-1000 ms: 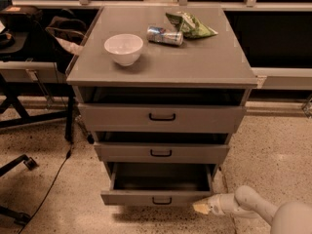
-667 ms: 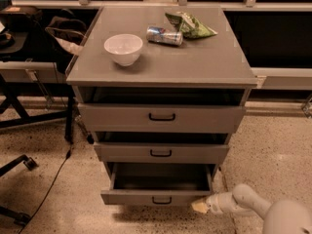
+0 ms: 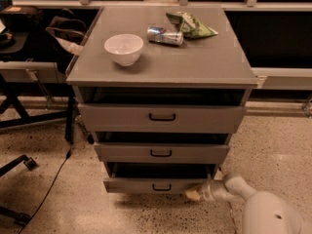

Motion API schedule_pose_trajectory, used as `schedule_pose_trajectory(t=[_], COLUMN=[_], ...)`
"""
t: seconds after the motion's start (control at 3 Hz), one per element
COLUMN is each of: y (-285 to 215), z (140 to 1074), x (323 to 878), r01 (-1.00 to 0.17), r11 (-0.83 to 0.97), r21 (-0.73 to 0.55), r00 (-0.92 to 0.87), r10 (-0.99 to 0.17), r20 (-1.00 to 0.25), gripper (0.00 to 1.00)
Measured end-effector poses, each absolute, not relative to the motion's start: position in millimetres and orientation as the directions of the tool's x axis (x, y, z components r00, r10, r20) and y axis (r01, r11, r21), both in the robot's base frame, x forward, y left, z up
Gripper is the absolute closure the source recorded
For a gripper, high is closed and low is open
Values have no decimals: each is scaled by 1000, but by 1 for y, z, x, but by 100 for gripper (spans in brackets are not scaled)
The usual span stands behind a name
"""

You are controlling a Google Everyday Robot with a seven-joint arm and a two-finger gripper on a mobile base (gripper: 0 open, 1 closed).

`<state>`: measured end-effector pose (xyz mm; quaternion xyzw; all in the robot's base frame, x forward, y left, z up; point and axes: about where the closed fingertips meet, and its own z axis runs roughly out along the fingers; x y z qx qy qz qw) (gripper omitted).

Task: Close bottom drawer

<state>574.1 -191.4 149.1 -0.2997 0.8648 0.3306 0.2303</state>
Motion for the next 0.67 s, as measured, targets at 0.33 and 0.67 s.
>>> schedule_pose_trajectory(t=[0.33,0.67], y=[-189,-184], z=[158,165], x=[610,633], r01=[-664,-636], r11=[629,679], r21=[405,366], r00=[-703,-693], r10=[-341,-295], r20=[-624,-658], gripper=[100,100])
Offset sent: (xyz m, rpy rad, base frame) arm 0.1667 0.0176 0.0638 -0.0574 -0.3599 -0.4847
